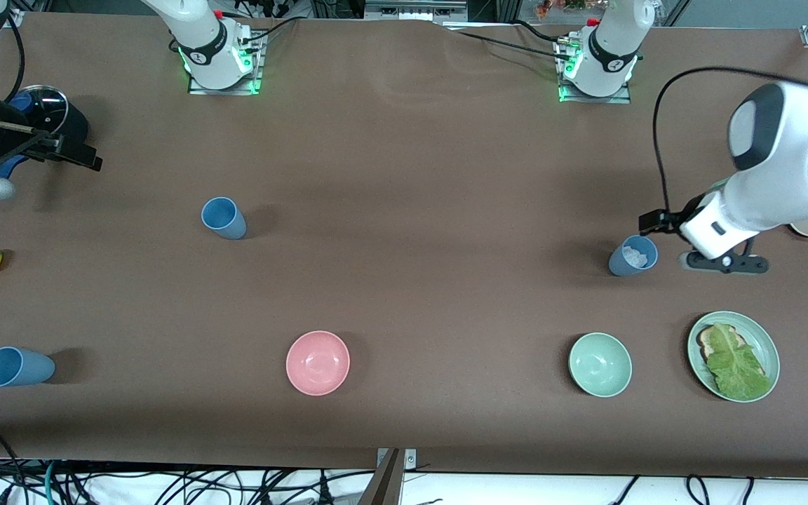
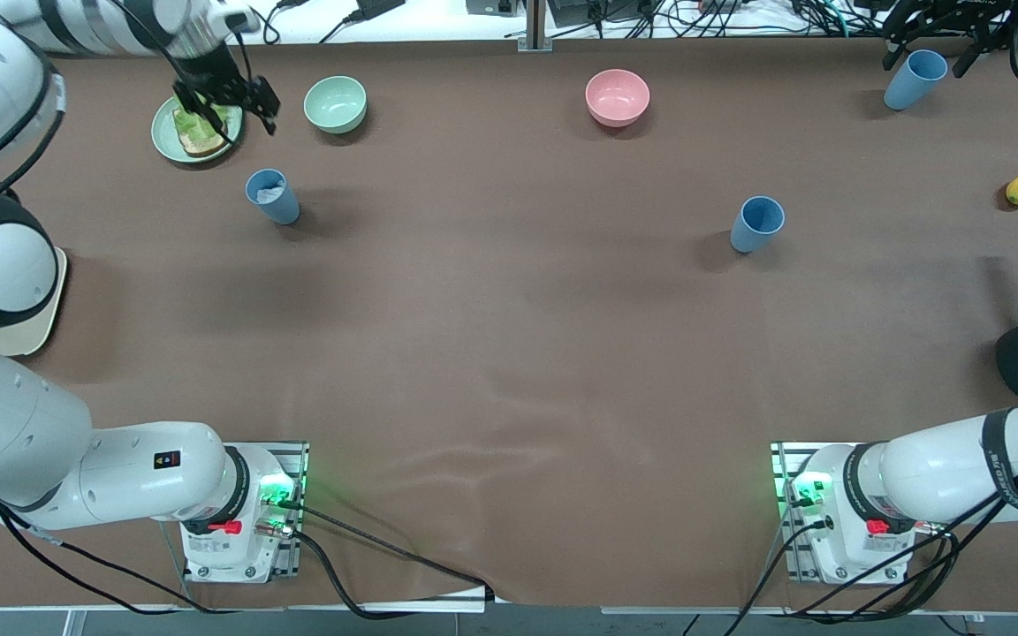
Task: Stack blue cups with both arms
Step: 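Lower the left gripper onto the tissue-filled blue cup and grasp it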
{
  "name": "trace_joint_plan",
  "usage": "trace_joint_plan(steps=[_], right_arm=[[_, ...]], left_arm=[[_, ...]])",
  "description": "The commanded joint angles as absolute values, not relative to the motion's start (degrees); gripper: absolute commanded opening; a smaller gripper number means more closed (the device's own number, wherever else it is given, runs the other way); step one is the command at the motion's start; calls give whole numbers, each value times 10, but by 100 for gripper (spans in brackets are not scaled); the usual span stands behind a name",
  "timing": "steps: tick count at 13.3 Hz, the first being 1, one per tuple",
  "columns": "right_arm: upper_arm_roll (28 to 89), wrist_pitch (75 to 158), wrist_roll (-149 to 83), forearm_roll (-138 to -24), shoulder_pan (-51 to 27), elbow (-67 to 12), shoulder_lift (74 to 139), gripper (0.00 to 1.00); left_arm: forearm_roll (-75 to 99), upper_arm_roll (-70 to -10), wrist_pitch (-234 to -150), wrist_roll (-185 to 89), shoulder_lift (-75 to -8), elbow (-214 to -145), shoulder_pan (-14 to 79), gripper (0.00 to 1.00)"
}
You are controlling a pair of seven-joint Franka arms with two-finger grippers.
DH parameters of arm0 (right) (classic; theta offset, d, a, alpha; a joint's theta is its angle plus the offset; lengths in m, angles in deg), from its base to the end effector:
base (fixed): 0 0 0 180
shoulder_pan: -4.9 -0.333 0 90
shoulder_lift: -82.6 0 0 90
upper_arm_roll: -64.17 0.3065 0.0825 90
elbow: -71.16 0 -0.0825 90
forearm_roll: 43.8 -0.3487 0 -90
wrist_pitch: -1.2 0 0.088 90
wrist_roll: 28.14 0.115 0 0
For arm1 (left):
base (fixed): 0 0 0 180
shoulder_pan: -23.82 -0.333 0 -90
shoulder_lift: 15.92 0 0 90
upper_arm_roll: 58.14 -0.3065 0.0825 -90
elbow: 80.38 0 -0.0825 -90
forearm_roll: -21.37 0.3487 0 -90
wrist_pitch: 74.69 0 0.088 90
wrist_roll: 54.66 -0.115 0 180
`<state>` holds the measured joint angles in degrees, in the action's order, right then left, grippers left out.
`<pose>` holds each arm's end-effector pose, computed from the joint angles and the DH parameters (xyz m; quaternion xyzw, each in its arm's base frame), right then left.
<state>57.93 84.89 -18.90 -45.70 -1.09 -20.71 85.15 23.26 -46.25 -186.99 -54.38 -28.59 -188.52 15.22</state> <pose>0.5151 0.0030 0.5617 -0.9921 0.0822 0.0942 0.0068 0.5587 -0.0247 0.3819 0.9969 -0.0327 -0.0719 0.0057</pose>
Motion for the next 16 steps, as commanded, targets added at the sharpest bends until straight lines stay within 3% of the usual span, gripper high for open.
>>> trace_joint_plan(steps=[1,7,10,11,12,13,14,15,16], right_arm=[[580,838,-182,-461,-8,-196,855,100],[580,837,-182,-461,-8,-197,855,100],[579,829,-182,-461,-6,-197,855,100],[579,829,-182,-461,-6,-197,855,100],[579,829,-182,-461,-6,-197,855,100],[579,830,-182,-461,-6,-197,855,100],[579,829,-182,-461,-6,-197,855,100],[579,830,-182,-461,-6,-197,855,100],[579,829,-182,-461,-6,-197,855,100]], left_arm=[[254,-463,-1928,-549,-300,-1923,160,96],[333,-464,-1969,-558,-348,-1924,137,95],[334,-464,-1997,-592,-361,-1946,113,86],[334,-464,-2009,-595,-367,-1952,109,74],[333,-464,-2011,-595,-368,-1956,108,51],[330,-464,-2010,-594,-373,-1956,108,34],[325,-464,-2010,-594,-381,-1956,107,7],[324,-464,-2010,-591,-387,-1956,107,0],[324,-464,-2008,-591,-387,-1953,107,0]])
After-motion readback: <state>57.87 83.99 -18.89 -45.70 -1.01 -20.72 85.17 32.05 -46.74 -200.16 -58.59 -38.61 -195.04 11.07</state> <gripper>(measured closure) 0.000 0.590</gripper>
